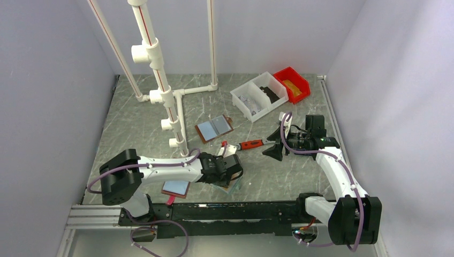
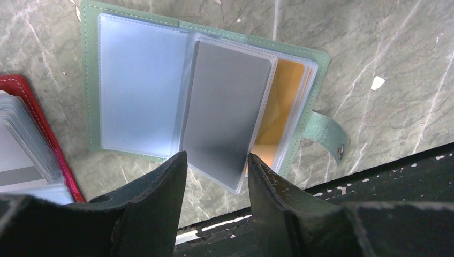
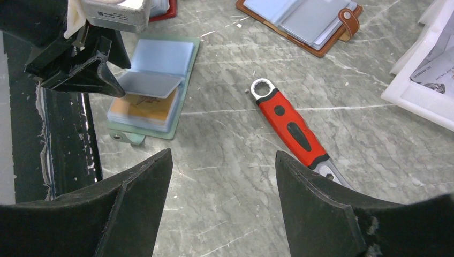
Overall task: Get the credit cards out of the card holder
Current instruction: Remove the credit card from the card holder.
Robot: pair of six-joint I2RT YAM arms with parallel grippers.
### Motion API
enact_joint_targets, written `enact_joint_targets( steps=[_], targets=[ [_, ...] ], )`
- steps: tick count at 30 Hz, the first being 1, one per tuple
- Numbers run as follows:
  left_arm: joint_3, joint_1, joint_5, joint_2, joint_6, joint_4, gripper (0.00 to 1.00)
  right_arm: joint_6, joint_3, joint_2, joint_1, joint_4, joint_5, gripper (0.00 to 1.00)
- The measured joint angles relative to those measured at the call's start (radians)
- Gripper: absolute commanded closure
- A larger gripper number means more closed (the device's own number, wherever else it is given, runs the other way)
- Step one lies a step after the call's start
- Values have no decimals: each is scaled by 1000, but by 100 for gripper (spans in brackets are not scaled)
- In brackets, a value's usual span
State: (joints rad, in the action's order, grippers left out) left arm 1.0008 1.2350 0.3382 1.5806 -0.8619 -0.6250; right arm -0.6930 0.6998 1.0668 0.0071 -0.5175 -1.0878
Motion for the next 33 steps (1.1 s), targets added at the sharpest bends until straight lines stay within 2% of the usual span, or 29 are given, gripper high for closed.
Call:
enact_joint_targets(
  steps=[14, 18, 33],
  targets=[
    [0, -10, 1, -14, 3, -6, 57, -5, 0, 0, 0, -5, 0, 27],
    [0, -14, 1, -19, 3, -8, 64, -5, 0, 0, 0, -5, -1, 27],
    [0, -55, 4, -23, 16, -16, 67, -7, 0, 0, 0, -5, -14, 27]
  ],
)
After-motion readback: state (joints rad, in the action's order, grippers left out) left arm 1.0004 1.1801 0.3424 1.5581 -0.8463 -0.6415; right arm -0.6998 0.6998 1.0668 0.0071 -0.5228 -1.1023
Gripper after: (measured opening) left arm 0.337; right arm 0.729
